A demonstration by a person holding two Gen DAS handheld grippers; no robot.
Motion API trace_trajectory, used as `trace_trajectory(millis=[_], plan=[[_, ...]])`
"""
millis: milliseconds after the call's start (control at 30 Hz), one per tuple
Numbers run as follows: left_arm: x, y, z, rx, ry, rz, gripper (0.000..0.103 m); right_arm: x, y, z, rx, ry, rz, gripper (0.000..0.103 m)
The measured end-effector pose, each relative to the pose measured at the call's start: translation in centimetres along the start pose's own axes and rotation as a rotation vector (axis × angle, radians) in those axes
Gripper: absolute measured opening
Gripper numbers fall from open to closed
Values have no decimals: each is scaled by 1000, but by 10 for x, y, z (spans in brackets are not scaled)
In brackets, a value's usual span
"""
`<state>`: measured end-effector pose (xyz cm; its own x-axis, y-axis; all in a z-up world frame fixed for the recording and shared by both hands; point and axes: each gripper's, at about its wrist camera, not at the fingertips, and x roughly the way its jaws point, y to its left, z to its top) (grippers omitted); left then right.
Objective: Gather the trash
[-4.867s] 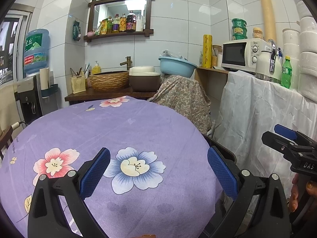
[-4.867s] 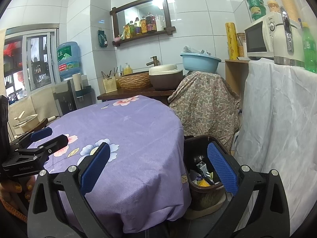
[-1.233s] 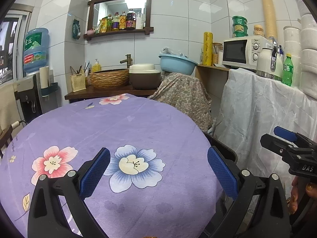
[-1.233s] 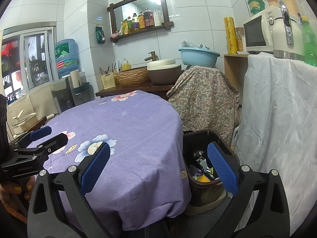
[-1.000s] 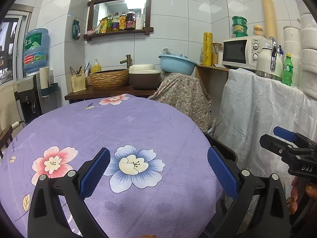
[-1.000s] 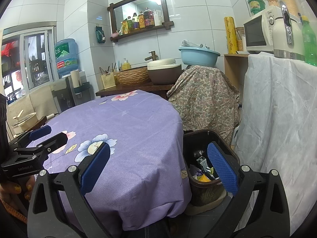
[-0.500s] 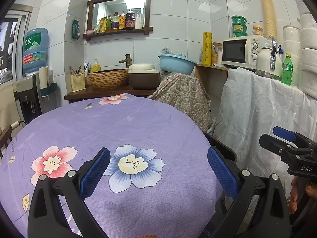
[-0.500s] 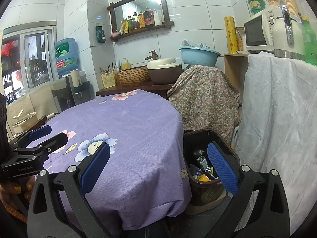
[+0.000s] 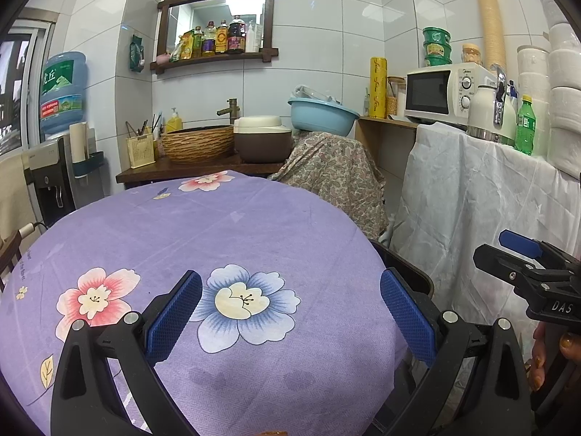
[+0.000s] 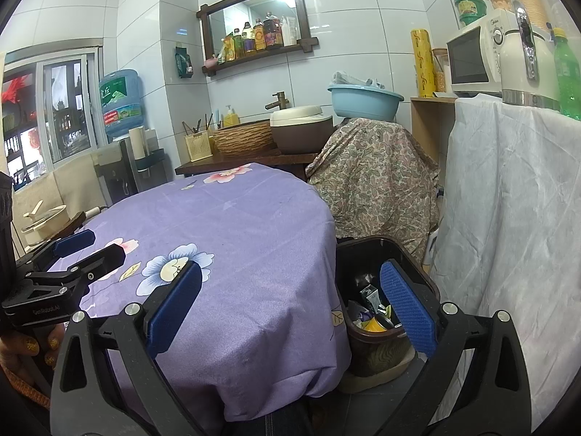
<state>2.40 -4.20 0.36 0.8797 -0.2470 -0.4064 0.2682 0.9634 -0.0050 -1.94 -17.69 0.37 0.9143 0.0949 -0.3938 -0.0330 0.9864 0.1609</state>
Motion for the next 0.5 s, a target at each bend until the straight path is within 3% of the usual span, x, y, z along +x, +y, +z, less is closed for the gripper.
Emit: trace_trajectory(millis=[500], plan=[[2,-2,-3,-1,3,-7,97,1,0,0,1,0,-1,97]])
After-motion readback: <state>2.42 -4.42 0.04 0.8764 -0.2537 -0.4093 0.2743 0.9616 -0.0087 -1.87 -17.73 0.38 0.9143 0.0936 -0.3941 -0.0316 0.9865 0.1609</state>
